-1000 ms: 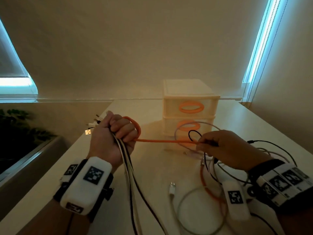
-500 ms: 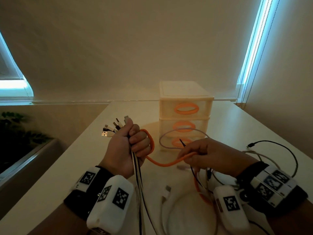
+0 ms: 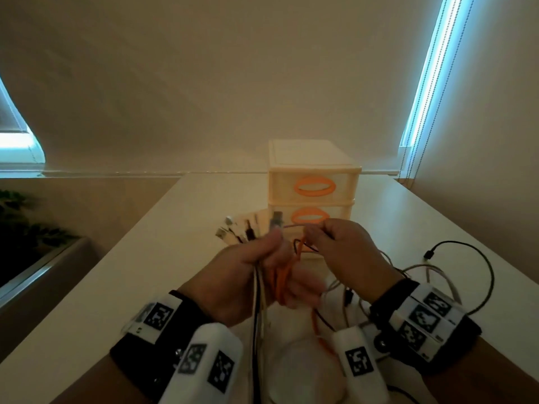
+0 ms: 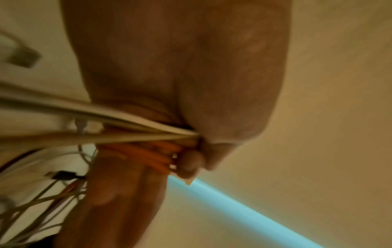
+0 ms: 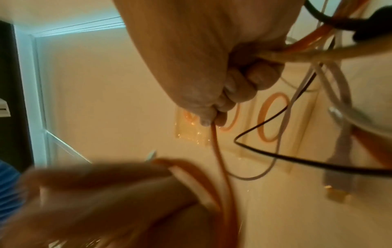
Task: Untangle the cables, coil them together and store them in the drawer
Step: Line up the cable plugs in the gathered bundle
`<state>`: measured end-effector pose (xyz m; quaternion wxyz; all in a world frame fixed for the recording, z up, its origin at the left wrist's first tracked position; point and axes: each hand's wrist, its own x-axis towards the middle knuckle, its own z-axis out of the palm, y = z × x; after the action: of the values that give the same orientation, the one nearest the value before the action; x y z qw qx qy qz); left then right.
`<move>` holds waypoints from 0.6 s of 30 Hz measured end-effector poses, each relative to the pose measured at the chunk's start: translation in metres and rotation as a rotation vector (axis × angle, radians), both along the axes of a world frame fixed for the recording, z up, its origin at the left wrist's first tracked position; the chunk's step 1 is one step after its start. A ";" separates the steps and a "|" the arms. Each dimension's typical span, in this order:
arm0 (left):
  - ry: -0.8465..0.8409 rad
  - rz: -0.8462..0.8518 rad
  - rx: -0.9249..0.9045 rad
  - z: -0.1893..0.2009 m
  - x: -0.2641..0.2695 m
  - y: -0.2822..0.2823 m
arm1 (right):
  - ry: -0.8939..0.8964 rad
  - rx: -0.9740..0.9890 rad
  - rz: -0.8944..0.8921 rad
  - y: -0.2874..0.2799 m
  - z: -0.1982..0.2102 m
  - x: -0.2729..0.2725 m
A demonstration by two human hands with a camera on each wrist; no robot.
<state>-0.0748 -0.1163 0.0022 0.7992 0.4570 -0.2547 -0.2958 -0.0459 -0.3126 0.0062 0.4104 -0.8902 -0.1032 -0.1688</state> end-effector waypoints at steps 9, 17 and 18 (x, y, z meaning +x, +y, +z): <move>0.126 0.320 -0.092 -0.001 0.008 0.001 | 0.058 0.021 0.439 0.006 0.012 -0.028; 0.394 0.543 -0.448 -0.001 0.020 0.012 | 0.161 -0.262 0.341 -0.009 -0.007 -0.013; 0.392 0.544 -0.435 -0.003 0.021 0.013 | 0.142 -0.278 0.352 -0.012 -0.006 -0.012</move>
<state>-0.0535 -0.1033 -0.0007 0.9600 0.2627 -0.0236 -0.0941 -0.0584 -0.3243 -0.0002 0.3131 -0.9161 -0.2500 -0.0159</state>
